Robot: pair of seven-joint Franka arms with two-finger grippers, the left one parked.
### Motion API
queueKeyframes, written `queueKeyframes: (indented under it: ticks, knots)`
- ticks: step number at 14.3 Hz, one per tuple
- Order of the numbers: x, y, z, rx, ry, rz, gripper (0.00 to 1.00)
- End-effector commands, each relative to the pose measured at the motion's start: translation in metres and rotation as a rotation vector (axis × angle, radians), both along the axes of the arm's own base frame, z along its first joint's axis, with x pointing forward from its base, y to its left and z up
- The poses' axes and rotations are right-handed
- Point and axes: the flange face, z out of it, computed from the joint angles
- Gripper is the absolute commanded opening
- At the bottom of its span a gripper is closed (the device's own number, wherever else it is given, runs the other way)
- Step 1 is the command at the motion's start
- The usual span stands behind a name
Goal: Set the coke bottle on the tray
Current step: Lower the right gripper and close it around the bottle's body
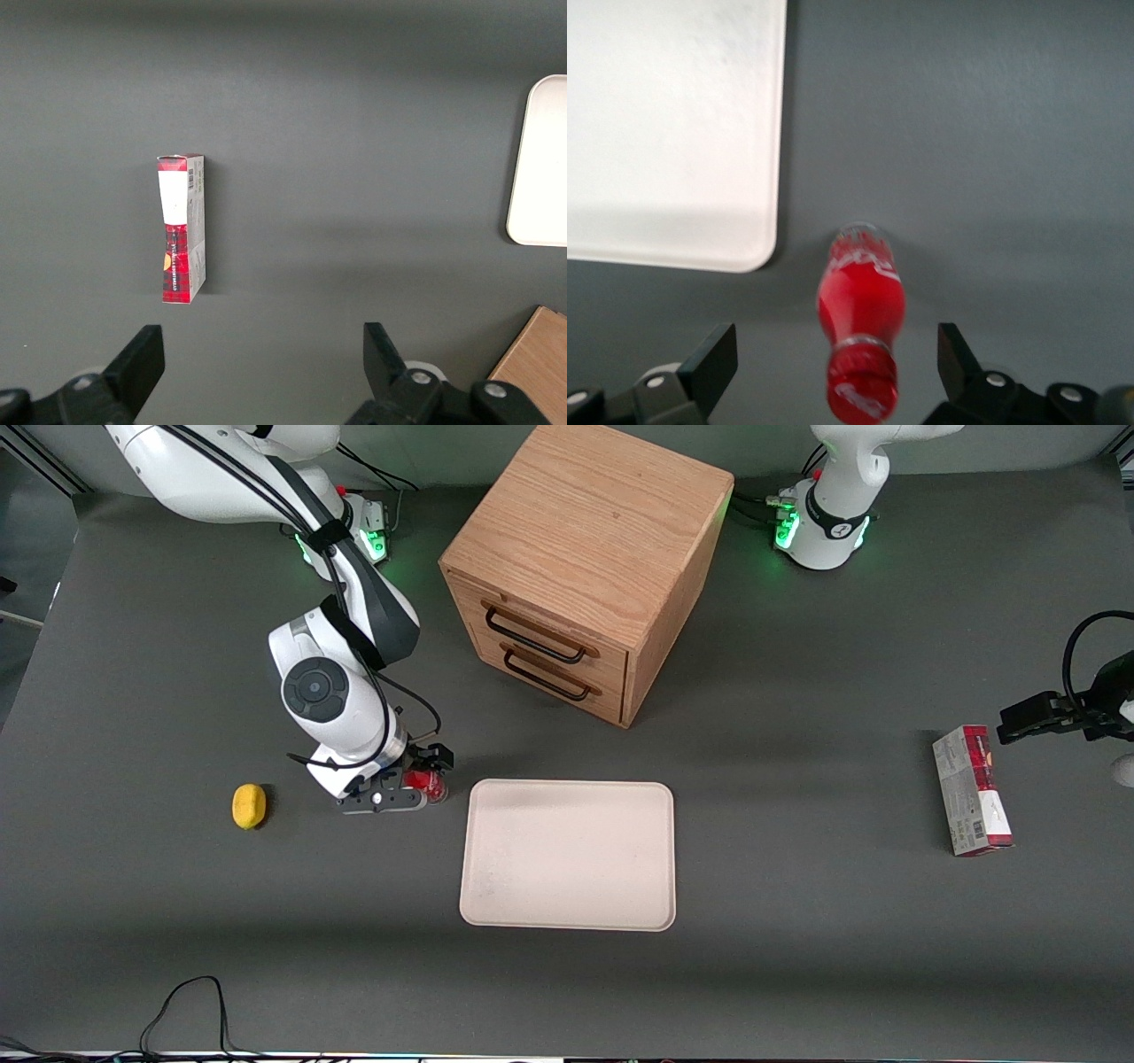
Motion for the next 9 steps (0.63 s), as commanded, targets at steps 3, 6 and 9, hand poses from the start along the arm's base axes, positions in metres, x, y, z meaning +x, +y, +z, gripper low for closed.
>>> queueKeyframes:
  ticks: [3, 6, 9]
  knots:
    - [-0.017, -0.0124, -0.0015, -0.015, -0.042, -0.006, 0.9]
    - [-0.0144, -0.014, -0.0028, -0.004, -0.039, -0.023, 0.0]
    - [-0.009, -0.0189, -0.0003, -0.003, -0.047, -0.042, 0.0]
